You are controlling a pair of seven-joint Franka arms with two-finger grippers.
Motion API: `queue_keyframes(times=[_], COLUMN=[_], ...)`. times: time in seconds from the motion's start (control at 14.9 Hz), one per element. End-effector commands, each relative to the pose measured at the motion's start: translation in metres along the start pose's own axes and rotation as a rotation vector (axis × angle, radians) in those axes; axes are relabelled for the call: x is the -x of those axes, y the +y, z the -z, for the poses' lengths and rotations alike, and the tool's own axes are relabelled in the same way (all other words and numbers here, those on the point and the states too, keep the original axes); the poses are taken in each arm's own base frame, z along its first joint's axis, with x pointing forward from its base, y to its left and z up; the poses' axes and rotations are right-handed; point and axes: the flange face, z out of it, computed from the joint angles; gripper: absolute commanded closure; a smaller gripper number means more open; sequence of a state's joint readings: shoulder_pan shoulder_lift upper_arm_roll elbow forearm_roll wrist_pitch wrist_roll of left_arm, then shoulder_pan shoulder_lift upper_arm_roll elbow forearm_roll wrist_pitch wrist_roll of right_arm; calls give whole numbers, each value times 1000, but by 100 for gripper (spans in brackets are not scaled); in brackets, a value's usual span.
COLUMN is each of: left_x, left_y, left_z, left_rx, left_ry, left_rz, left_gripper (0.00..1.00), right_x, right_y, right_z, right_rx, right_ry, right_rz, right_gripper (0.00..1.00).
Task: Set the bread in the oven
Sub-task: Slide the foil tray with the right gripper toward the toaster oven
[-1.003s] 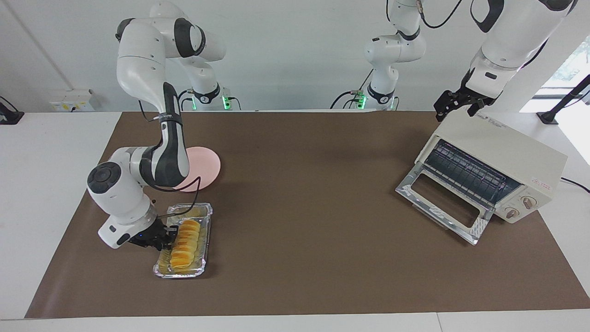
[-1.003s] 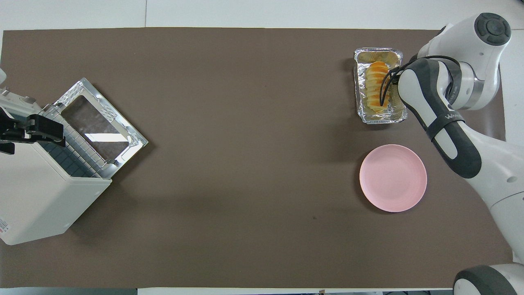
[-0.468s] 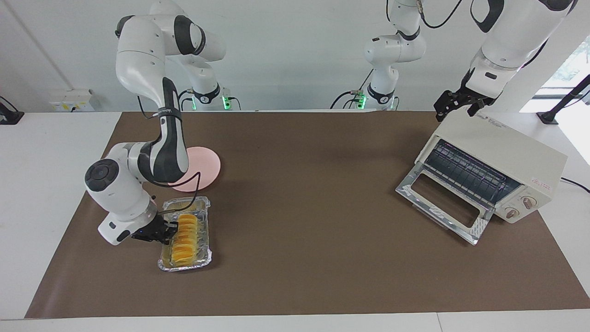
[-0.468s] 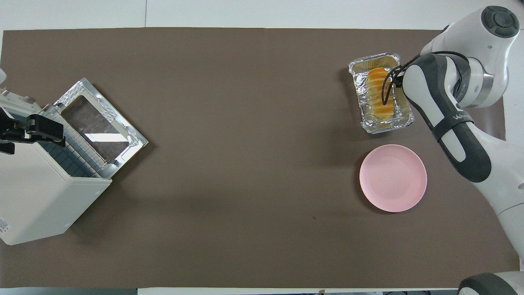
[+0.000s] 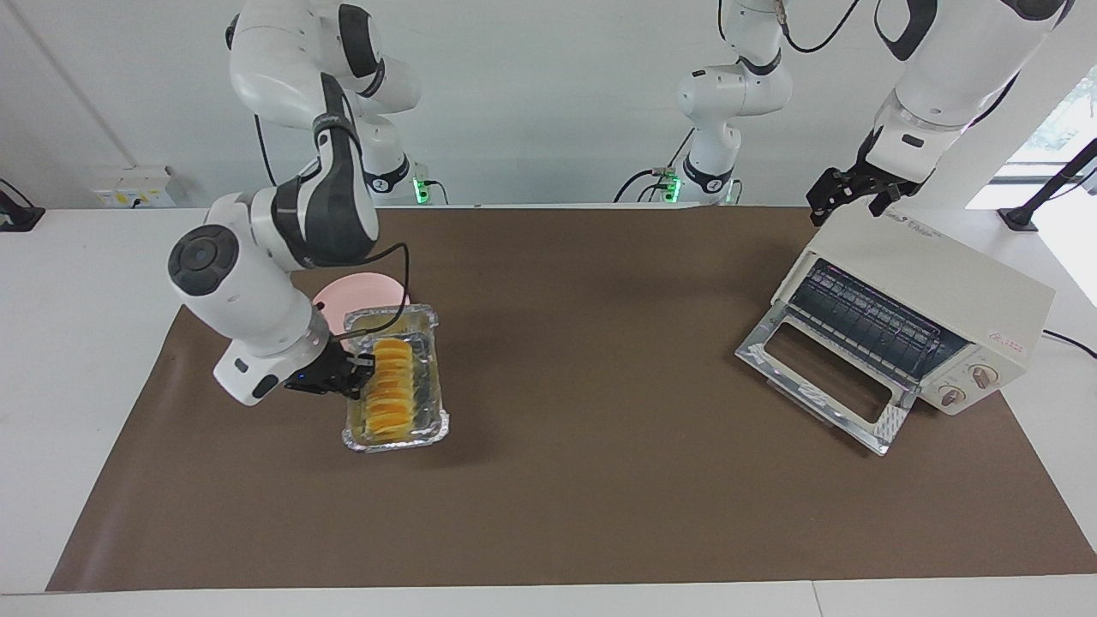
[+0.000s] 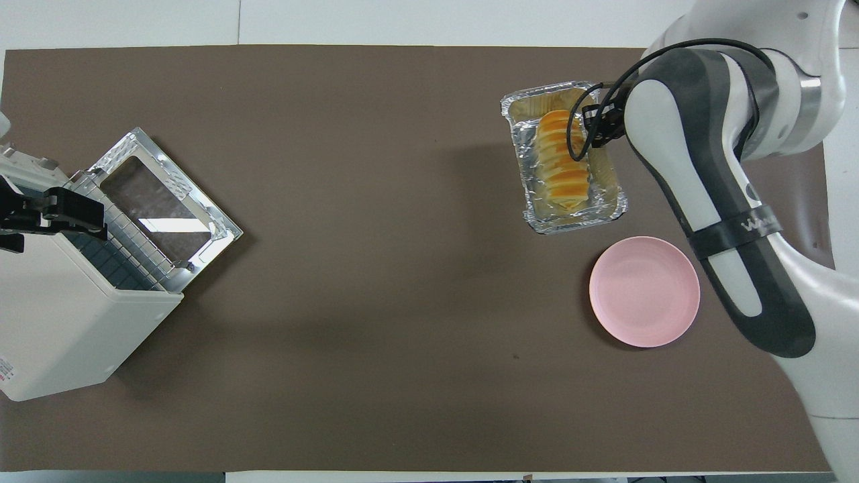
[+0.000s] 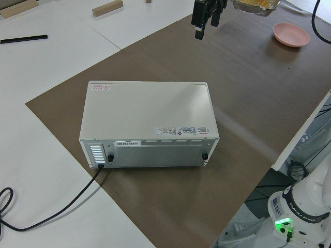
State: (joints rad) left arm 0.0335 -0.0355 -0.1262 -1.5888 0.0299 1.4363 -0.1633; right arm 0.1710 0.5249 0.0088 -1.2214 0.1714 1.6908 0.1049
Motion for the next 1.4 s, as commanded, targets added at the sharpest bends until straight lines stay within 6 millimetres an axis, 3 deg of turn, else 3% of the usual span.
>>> queue_keyframes(times=[0.0,0.07,0.2,0.4,0.67,0.74,1.14,1.2,1.27,1.34], left_x=[6,6,6,6,6,6,6,6,6,6], left_y=[-3,-3,-3,-3,-3,-3,-3,-3,-3,-4], left_z=[0,0,0,0,0,0,0,0,0,0], left_rx=[17,16,16,16,16,16,16,15,17,15], left_ry=[-12,-12,-12,-12,-12,-12,-12,-12,-12,-12], left_rz=[-1,-4,-4,-4,-4,-4,-4,-4,-2,-2], left_gripper=[0,0,0,0,0,0,0,0,0,0], right_x=[12,21,31,47,64,68,82,82,82,82], right_y=[-79,-114,-149,-189,-213,-208,-212,-212,-212,-212], right_z=[-15,-24,-41,-89,-154,-167,-181,-180,-179,-177], right_rx=[-27,-17,-18,-24,-37,-42,-47,-48,-50,-47], right_ry=[-10,-9,-5,17,67,84,101,104,100,93], right_rz=[-47,-50,-83,-113,-156,-160,-152,-153,-157,-164], right_gripper=[100,100,100,100,100,100,100,45,0,0])
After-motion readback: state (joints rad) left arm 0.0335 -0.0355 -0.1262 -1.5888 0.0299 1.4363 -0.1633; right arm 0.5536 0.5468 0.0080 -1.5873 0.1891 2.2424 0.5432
